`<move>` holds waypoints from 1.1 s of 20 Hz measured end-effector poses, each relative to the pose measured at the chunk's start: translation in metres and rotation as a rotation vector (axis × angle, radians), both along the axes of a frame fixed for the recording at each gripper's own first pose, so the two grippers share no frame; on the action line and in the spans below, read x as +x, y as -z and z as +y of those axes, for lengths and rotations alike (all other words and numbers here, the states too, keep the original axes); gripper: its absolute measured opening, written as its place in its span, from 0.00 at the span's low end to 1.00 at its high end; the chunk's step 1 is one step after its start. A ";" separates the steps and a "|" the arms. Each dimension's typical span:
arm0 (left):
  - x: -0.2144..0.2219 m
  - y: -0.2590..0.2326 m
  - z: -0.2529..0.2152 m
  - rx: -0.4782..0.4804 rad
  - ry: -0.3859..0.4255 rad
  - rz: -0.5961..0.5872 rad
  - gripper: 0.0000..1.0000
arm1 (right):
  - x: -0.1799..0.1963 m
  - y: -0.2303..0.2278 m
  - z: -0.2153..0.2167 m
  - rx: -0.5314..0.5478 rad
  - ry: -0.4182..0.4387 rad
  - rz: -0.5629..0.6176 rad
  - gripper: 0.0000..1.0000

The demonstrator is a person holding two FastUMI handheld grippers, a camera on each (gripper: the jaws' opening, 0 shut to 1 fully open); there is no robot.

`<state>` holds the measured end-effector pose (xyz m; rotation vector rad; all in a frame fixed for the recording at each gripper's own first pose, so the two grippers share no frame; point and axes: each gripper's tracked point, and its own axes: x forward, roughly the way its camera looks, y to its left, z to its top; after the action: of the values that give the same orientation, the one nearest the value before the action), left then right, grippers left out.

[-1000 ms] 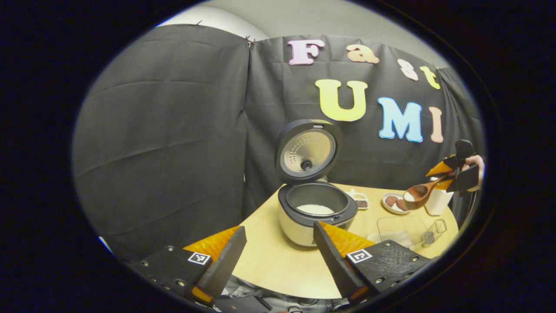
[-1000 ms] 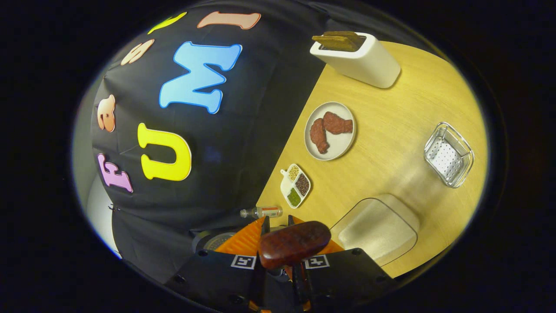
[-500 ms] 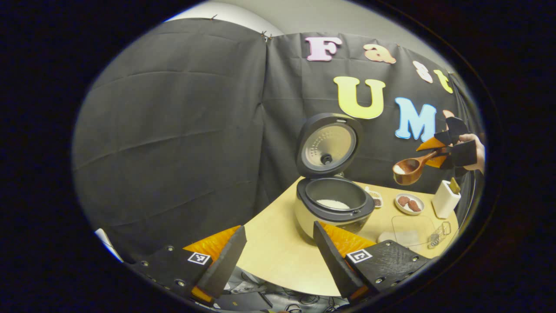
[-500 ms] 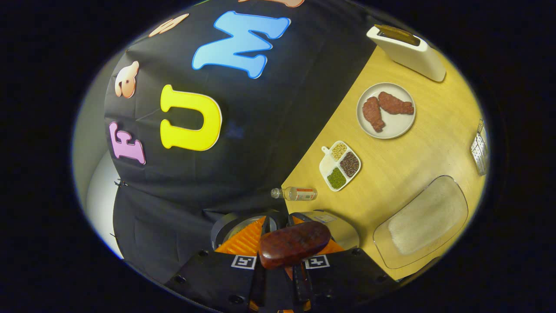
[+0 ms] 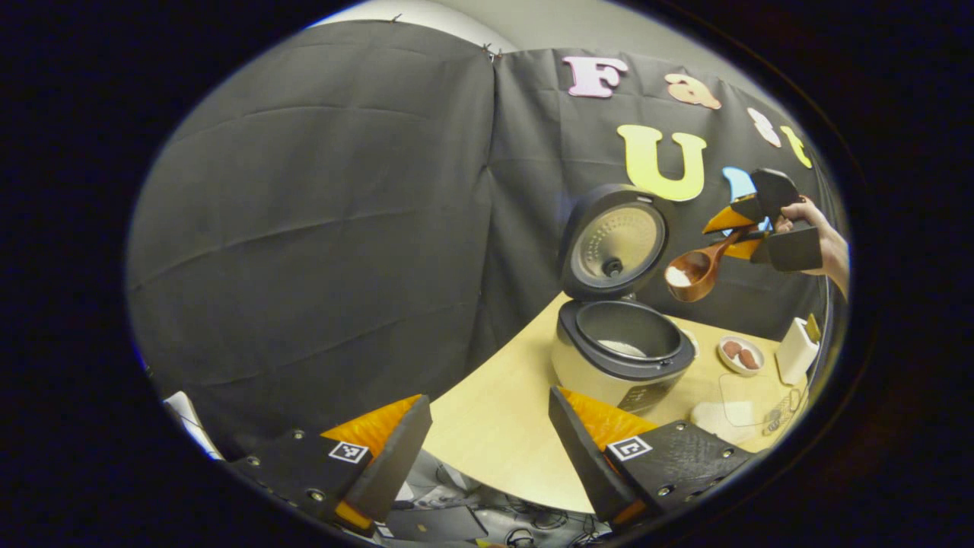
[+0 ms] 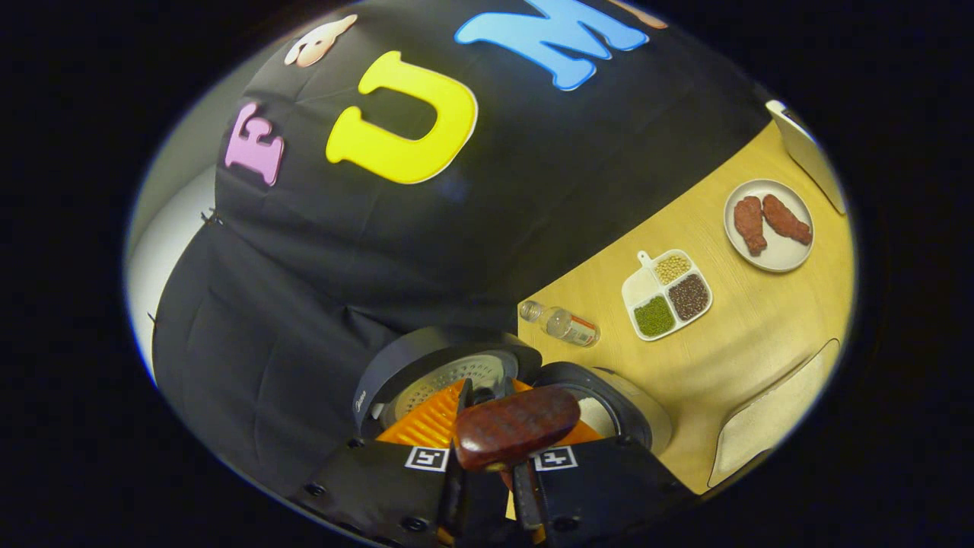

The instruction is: Close the left gripper, press the button to open the rice cooker; take a wooden spoon from the chopstick holder with the right hand, scoop a spoonful of rice and pour it into the rice cooker, then put the wooden spoon back into the chopstick holder.

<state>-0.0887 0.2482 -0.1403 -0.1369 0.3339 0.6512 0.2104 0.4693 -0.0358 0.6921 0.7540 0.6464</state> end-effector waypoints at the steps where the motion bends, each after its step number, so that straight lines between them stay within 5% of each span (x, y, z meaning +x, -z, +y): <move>1: -0.001 0.001 0.003 -0.003 -0.007 0.003 0.98 | 0.001 0.004 0.010 -0.041 -0.019 -0.048 0.26; 10: -0.005 0.005 0.023 0.007 -0.028 0.025 0.98 | -0.027 0.017 0.085 -0.297 -0.241 -0.412 0.22; 22: -0.001 0.011 0.035 0.013 -0.042 0.031 0.99 | -0.038 0.017 0.109 -0.440 -0.331 -0.655 0.22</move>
<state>-0.0898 0.2831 -0.1508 -0.1218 0.3575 0.6976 0.1726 0.5788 -0.0528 -0.0681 0.3714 0.9088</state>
